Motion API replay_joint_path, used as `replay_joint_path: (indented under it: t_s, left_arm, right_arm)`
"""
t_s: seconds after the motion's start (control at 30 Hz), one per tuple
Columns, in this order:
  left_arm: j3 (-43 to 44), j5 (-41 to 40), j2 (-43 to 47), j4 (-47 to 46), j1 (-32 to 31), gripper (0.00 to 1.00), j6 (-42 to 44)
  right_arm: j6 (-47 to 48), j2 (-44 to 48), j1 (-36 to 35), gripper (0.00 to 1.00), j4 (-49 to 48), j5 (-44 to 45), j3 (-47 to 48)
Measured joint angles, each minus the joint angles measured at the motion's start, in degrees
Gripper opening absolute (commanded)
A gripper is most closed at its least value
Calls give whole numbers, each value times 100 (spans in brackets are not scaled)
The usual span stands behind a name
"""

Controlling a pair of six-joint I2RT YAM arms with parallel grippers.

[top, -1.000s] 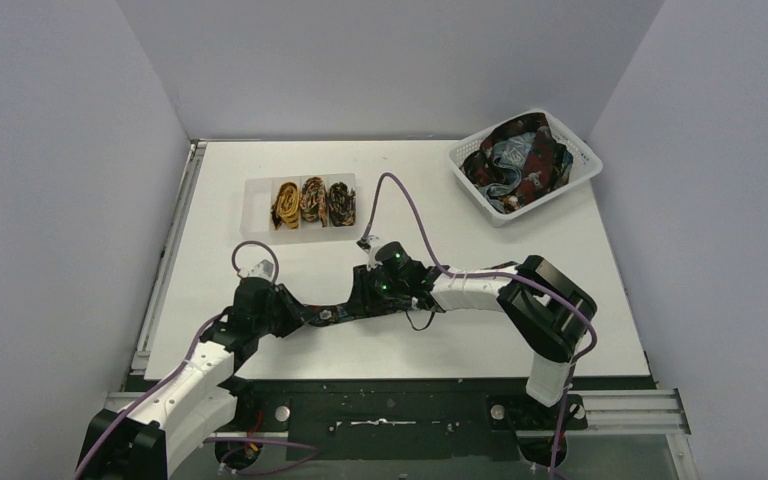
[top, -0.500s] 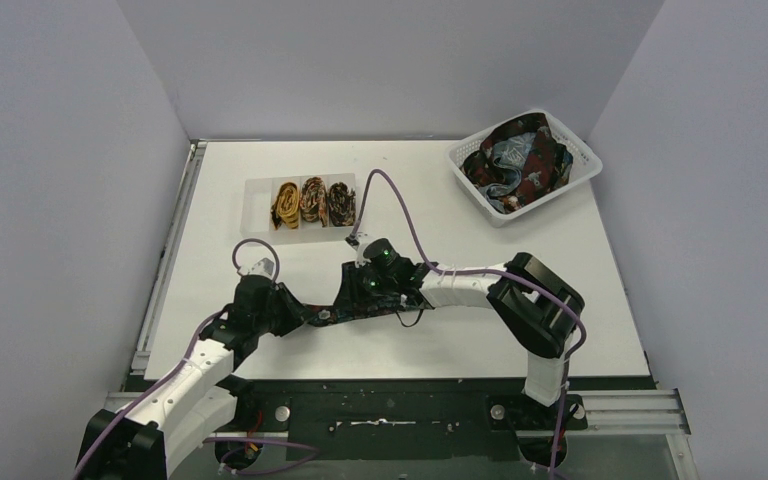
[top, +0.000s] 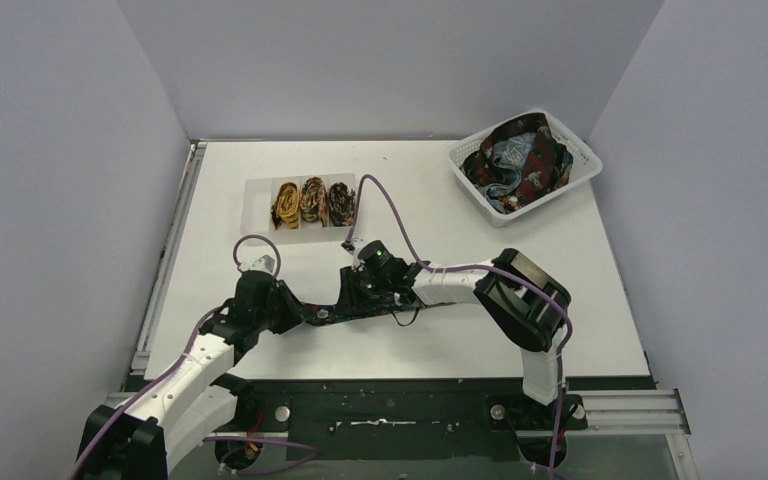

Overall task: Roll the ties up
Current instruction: Roll the tie at the center of the board.

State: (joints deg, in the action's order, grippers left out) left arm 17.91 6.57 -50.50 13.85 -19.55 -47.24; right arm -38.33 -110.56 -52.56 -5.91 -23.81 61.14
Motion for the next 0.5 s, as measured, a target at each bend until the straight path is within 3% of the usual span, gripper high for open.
replay_joint_path:
  t_s: [0.5]
  left_arm:
    - [756, -831, -435, 761, -717, 10, 214]
  right_arm:
    - [39, 15, 37, 24, 127, 105, 59]
